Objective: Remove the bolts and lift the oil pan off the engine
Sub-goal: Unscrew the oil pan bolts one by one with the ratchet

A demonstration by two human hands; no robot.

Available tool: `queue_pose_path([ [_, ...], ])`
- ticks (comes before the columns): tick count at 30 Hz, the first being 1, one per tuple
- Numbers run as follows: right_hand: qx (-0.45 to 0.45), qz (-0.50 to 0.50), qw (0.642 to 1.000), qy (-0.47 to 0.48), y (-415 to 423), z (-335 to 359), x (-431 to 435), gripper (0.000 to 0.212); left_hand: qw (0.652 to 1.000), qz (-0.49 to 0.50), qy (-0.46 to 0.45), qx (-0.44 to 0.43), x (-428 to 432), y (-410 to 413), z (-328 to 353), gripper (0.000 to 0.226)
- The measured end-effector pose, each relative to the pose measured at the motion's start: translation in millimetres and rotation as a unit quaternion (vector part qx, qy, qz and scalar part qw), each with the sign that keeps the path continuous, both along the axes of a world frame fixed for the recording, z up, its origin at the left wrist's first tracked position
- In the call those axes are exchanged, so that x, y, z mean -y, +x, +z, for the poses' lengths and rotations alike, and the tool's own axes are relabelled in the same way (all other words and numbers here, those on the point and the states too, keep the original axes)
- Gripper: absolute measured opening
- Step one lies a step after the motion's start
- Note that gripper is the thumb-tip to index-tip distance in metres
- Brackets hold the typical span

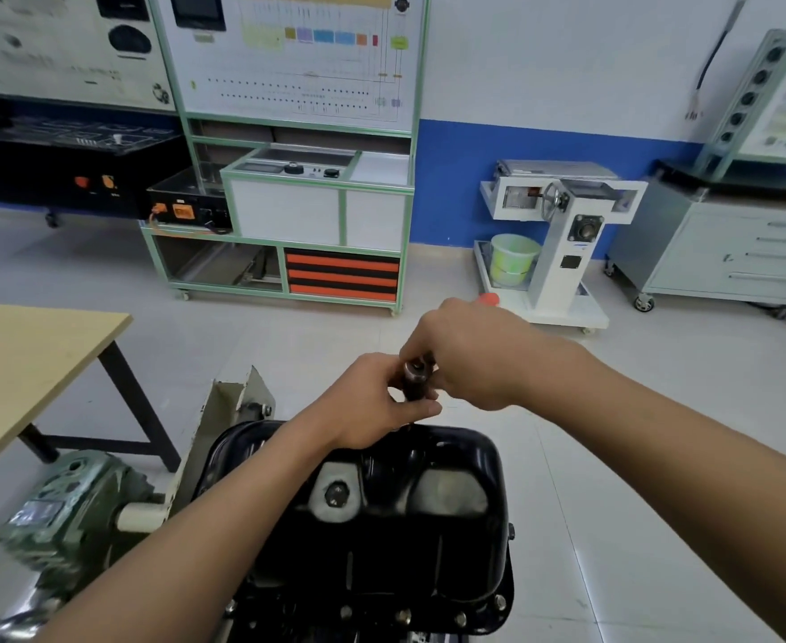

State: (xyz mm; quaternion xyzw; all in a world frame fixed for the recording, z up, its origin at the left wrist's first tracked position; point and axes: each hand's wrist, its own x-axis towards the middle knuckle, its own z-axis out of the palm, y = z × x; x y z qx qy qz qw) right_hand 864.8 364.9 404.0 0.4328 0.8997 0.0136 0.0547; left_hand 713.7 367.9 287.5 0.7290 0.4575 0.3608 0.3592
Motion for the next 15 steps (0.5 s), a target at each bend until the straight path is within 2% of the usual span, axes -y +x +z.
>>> queue_pose_path([
  [3, 0.005, 0.046, 0.998, -0.036, 4.2, 3.3, -6.5, 0.044, 1.000, 0.001, -0.008, 0.003, 0.2, 0.1, 2.7, 0.018],
  [6, -0.014, 0.059, 0.998, -0.034, 8.8, -0.1, -9.6, 0.050, 1.000, 0.014, -0.014, 0.010, -0.4, -0.6, 1.7, 0.006],
  [10, -0.046, 0.026, 0.998, -0.023, 12.9, -13.1, -8.2, 0.033, 0.999, 0.034, -0.020, 0.034, -2.0, -0.1, -2.8, 0.011],
  [15, -0.090, -0.043, 0.993, 0.058, 29.2, -23.0, -3.3, 0.017, 0.998, 0.045, -0.007, 0.035, -5.5, 1.0, -4.9, 0.013],
])
